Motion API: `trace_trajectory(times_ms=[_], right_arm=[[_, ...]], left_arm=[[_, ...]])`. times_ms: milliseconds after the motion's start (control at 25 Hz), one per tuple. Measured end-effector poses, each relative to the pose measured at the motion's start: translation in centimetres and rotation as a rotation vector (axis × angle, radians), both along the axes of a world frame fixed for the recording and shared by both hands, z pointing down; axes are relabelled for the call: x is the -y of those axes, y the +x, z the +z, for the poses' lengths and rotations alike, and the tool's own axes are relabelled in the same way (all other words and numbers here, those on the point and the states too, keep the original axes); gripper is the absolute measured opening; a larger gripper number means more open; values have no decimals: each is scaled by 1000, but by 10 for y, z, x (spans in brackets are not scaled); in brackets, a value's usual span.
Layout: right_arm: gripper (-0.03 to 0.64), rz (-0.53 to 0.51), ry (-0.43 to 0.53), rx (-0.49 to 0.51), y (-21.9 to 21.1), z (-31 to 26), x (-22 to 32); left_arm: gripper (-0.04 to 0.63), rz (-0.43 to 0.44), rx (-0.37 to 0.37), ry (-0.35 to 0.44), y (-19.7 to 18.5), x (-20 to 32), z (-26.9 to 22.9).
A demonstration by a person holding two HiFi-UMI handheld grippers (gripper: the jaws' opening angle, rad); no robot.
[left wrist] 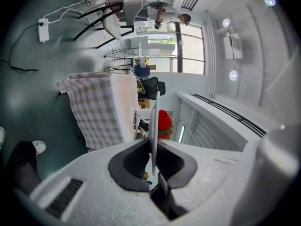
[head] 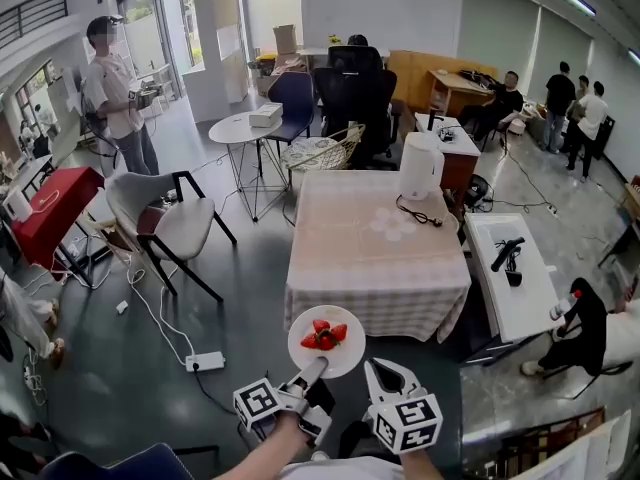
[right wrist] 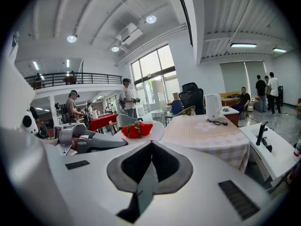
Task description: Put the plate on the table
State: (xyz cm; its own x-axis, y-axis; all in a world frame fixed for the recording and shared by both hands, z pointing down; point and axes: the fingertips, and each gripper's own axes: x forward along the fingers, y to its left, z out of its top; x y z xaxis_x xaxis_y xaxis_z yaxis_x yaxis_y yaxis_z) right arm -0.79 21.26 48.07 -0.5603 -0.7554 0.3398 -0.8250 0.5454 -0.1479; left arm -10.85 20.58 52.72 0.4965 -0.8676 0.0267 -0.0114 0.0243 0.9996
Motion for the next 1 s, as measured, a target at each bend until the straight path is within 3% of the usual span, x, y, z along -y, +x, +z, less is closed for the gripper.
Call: trace_trajectory(times_ms=[640,1000], right_arm=[[5,-56,-3,64,53,-2,112],[5,-28,-26,70,104,5,161]], left_arm=[[26,25,38,-9,59,114,-9],[26,35,66,-40,103,158,-7]])
